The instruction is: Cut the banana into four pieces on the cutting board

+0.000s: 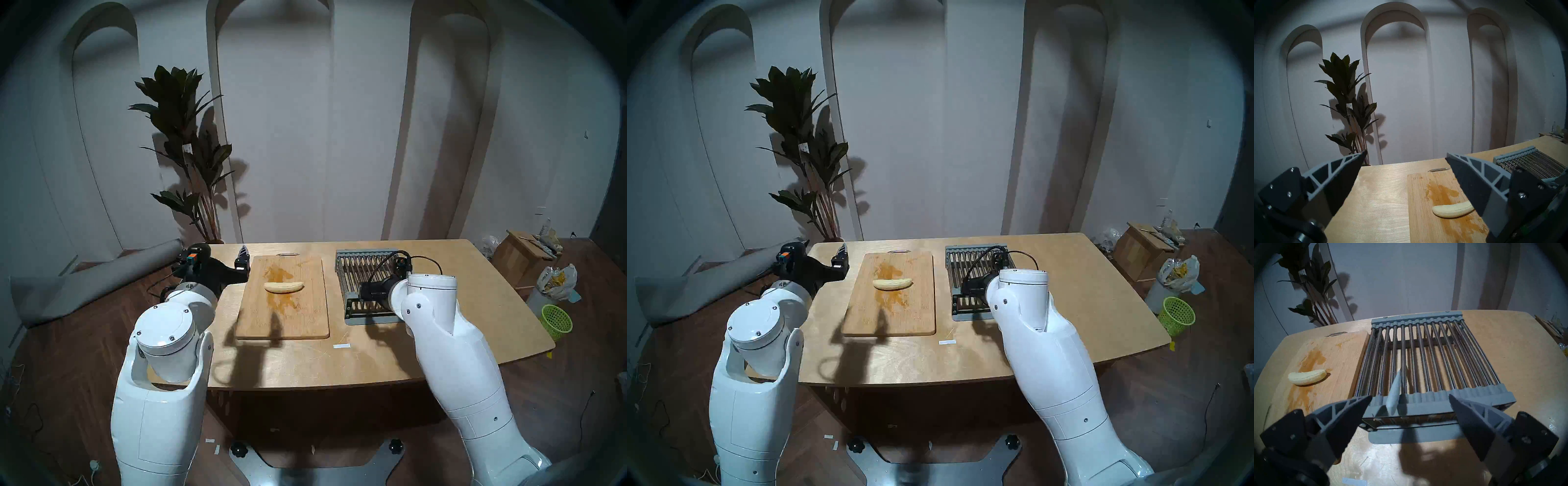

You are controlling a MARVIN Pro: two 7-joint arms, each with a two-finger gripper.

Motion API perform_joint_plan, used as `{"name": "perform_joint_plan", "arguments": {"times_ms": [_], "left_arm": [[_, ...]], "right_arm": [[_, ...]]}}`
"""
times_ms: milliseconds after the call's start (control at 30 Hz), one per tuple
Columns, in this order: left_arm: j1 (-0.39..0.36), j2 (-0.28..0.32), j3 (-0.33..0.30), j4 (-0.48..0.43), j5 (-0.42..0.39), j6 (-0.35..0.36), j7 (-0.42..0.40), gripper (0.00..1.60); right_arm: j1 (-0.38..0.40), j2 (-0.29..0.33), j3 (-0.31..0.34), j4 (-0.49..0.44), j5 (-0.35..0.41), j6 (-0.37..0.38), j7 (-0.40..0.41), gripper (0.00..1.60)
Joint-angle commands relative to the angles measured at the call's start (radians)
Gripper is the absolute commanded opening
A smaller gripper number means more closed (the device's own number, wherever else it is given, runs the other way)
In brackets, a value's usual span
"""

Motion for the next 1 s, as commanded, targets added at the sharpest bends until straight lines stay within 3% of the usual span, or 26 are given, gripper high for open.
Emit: {"name": "perform_joint_plan", "arguments": {"times_ms": [0,967], "left_arm": [[-0.009,-0.001,0.003,-0.020,0.002,-0.003,0.002,1.60],[-0.009,0.000,0.003,-0.020,0.001,-0.003,0.003,1.60]], "right_arm": [[0.046,0.001,-0.011,0.004,0.016,-0.003,-0.001,1.60],[0.068,0.008,-0.048,0.050,0.063,-0.003,-0.044,1.60]]}}
